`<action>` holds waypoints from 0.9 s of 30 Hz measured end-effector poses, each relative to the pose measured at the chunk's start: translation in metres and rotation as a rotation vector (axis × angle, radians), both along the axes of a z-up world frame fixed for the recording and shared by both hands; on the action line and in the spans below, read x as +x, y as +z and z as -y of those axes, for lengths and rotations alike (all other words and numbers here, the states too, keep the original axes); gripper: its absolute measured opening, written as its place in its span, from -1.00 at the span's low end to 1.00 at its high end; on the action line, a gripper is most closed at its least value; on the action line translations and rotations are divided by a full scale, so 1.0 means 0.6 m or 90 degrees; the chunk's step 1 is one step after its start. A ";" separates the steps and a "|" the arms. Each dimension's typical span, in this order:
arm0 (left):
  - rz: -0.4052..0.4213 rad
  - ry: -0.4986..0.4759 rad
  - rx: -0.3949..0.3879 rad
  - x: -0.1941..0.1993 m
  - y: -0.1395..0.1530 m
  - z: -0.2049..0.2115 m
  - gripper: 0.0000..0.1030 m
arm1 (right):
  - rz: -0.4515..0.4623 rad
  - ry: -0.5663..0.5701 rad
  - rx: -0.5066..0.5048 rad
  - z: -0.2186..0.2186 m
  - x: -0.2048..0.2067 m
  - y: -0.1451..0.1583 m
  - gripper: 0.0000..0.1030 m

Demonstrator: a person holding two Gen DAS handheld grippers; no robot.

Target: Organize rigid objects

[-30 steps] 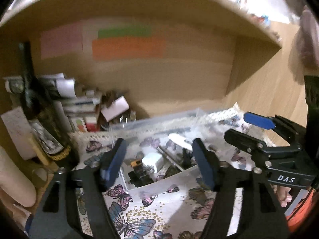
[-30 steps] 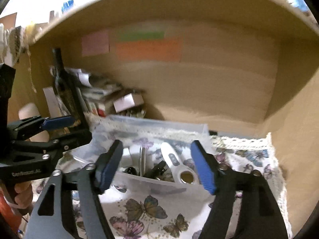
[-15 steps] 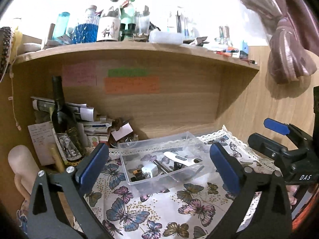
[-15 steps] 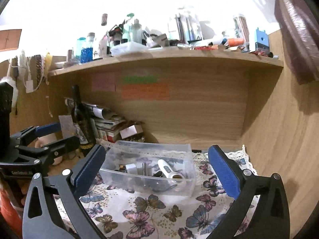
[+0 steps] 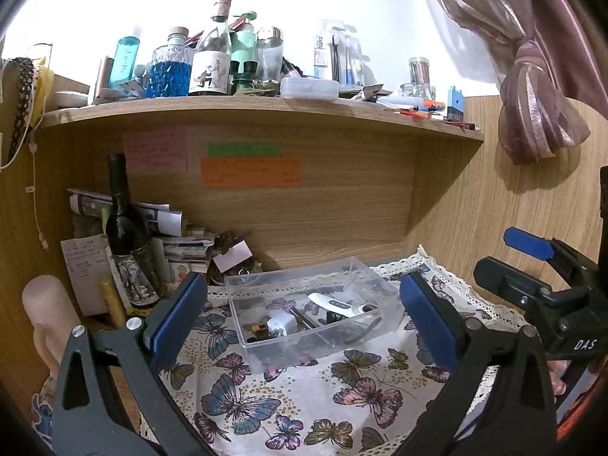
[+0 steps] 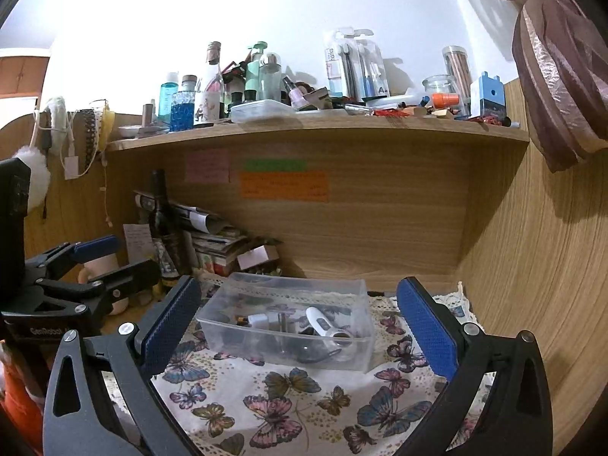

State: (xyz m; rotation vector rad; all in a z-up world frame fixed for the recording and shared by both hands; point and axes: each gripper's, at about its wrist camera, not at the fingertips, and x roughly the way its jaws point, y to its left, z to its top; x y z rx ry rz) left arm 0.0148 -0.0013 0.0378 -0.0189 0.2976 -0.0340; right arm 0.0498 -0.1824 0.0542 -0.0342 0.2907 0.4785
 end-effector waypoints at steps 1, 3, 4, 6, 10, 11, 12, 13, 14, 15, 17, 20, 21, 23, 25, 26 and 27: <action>0.000 0.000 0.000 0.000 0.000 0.000 1.00 | -0.001 0.001 0.001 0.000 0.000 0.000 1.00; -0.001 0.000 0.000 0.001 0.000 -0.001 1.00 | -0.003 0.001 0.002 0.000 0.001 -0.001 1.00; -0.001 0.000 -0.001 0.001 0.000 -0.001 1.00 | -0.003 0.002 0.002 0.000 0.002 -0.002 1.00; 0.000 0.000 -0.001 0.001 0.000 -0.001 1.00 | -0.003 0.004 0.003 0.002 0.003 -0.002 1.00; 0.001 0.000 -0.001 0.000 0.000 -0.002 1.00 | -0.005 0.004 0.004 0.000 0.004 -0.003 1.00; 0.000 0.001 -0.001 0.001 0.000 -0.002 1.00 | -0.005 0.004 0.004 0.000 0.004 -0.003 1.00; 0.000 0.001 -0.002 0.001 -0.001 -0.001 1.00 | -0.005 0.003 0.004 -0.001 0.004 -0.003 1.00; -0.001 0.000 -0.002 0.001 -0.001 -0.001 1.00 | -0.006 0.003 0.004 0.000 0.005 -0.003 1.00; -0.002 0.000 -0.002 0.002 -0.001 -0.002 1.00 | -0.007 0.002 0.004 -0.001 0.004 -0.003 1.00; -0.003 0.000 -0.001 0.003 -0.002 -0.001 1.00 | -0.007 0.002 0.005 -0.002 0.004 -0.003 1.00; -0.004 0.000 -0.002 0.004 -0.003 -0.002 1.00 | -0.007 0.001 0.005 -0.002 0.004 -0.003 1.00; -0.005 -0.002 -0.002 0.006 -0.005 -0.002 1.00 | -0.007 0.001 0.004 -0.003 0.004 -0.003 1.00; -0.006 -0.002 -0.002 0.006 -0.005 -0.002 1.00 | -0.007 0.001 0.004 -0.002 0.004 -0.003 1.00; -0.006 -0.002 -0.002 0.006 -0.005 -0.002 1.00 | -0.008 0.002 0.004 -0.002 0.004 -0.003 1.00; -0.005 -0.002 -0.002 0.006 -0.004 -0.002 1.00 | -0.007 0.003 0.005 -0.001 0.004 -0.002 1.00; -0.006 -0.002 -0.002 0.006 -0.004 -0.002 1.00 | -0.007 0.003 0.005 -0.001 0.005 -0.002 1.00; -0.006 -0.004 -0.001 0.007 -0.005 -0.001 1.00 | -0.007 0.002 0.005 -0.002 0.005 -0.002 1.00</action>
